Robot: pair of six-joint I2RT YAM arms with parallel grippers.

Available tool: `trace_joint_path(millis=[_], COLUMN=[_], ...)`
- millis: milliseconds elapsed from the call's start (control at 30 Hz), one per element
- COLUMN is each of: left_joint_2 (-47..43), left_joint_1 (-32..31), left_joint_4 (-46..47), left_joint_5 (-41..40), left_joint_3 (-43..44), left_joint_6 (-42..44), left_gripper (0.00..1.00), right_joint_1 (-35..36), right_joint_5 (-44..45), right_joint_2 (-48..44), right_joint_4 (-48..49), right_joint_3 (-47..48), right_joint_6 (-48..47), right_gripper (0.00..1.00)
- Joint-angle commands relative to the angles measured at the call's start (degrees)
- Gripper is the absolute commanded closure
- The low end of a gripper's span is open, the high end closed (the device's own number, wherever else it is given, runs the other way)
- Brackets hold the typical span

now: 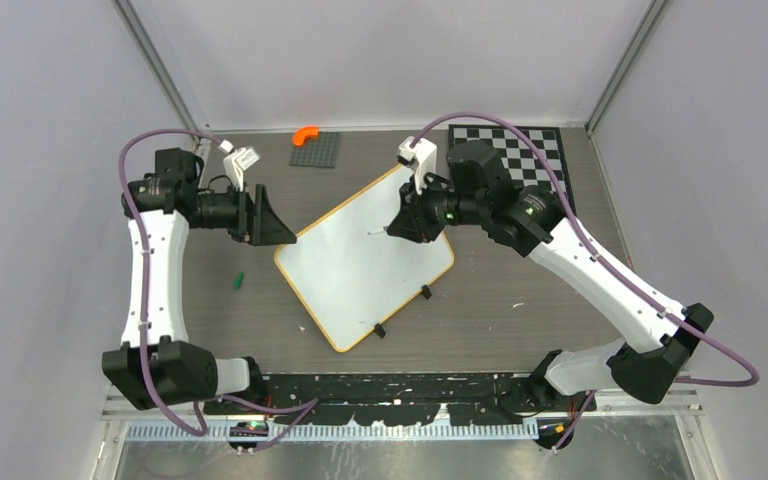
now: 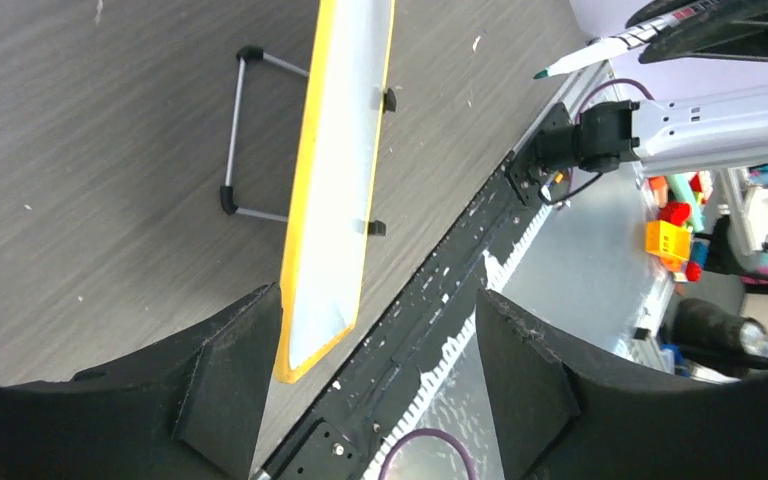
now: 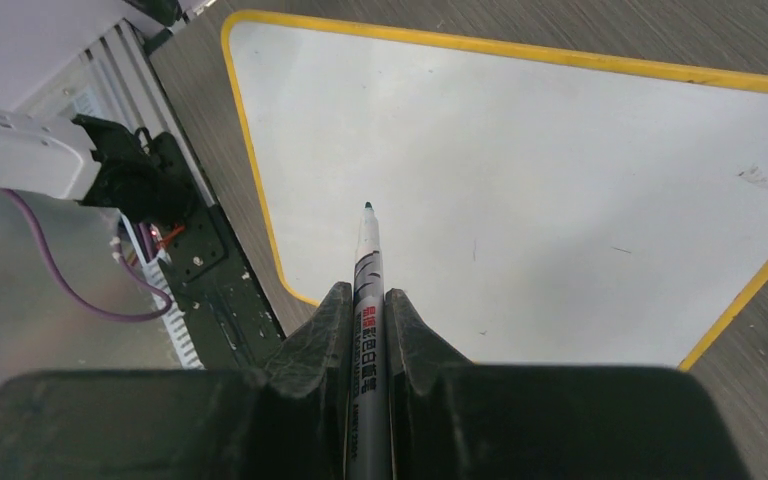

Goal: Write a sentence on the whiteboard

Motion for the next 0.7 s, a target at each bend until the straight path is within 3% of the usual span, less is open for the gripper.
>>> trace_joint_path(millis=[0,167,333,567,667], left_joint_2=[-4.1,-3.4,-6.7,-11.4,-10.7], left_joint_1=[-0.9,-1.0,-2.5,-19.1,-23.1], left_joint_4=[6.1,6.4,6.4,13.9,14.8], left_joint_5=[-0.3,-1.8,2.0,-8.5,-8.7], left_joint_3=[-0.7,-3.5,-1.2,2.7,3.8], left_joint_6=[-3.8,-4.8,-2.5,-3.1,-1.0], left_gripper=[0.28,0.32,0.33,0.32,0.33], right_joint_1=[-0.1,-0.1,-0.1,-0.1,-0.1], right_joint_5=[-2.0,-3.3,-8.3,-13.1,-15.5], right_joint_2=[0.4,1.0,2.9,5.2,5.6], right_joint_4=[5.9,7.6,8.4,12.4,14.4], right_joint_3=[1.0,2.7,4.7,3.3,2.6], right_joint_6=[6.3,9.0,14.2,24.0,27.3], right_gripper=[1.0,1.0,1.0,1.0,1.0])
